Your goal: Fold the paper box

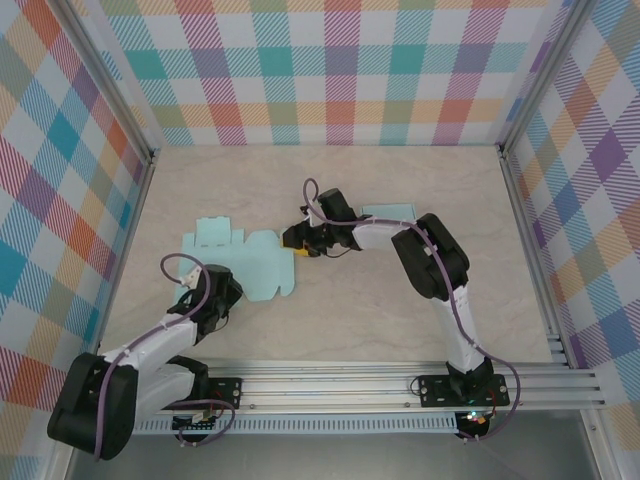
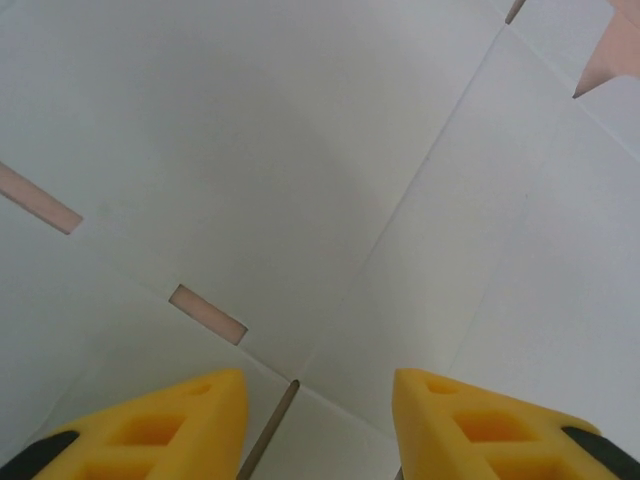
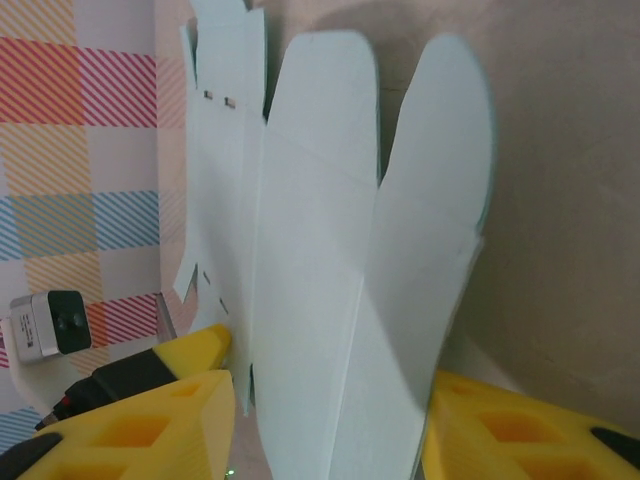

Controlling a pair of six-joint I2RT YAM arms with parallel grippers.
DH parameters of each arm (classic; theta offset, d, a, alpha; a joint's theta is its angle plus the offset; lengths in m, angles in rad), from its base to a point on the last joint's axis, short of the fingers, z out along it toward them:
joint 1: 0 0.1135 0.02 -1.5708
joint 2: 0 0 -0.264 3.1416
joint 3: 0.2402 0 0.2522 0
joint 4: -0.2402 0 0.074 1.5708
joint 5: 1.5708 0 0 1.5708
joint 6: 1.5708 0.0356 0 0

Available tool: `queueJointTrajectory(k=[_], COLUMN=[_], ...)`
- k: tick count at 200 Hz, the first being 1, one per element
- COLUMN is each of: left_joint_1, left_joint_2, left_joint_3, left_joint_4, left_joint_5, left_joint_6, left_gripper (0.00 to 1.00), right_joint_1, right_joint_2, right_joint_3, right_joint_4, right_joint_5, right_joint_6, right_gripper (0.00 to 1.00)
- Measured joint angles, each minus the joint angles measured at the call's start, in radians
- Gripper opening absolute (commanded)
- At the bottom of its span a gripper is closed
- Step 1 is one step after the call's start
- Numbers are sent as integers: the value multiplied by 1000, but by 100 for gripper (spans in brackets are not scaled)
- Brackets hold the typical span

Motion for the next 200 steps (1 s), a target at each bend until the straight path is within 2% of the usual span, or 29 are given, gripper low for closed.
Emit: queueJointTrajectory(k=[23,45,64,82,101,121,155,200], left_joint_1=[1,1,1,2,2,2,2,2], left_joint_2=[54,69,64,47,11,-47,-157,-208], left_joint_3=[13,14,14,20,32,63,154,176], left_joint_4=[55,85,92,86,54,13,-67,-148], left_joint_5=[7,14,25,55,98,145,184,185], left_joint_6=[0,0,8,20,34,51,57,43], left_gripper=[42,45,53,66,82,91,99,100], right_joint_1=[9,21,25,22,11,-21,-64,-61], right_joint_2=[3,7,10,2,-43,-114,-222,-267], right_joint_3=[0,0,-1,-29,-136,-274,-437,-536], right_joint_4=[19,19,12,29,75,155,294,442], right_joint_5=[-13,-18,-5,21,55,94,190,280], right_joint_6=[1,-11,-14,-14,-1,32,103,203], right_gripper=[36,16,0,0,0,0,0,0])
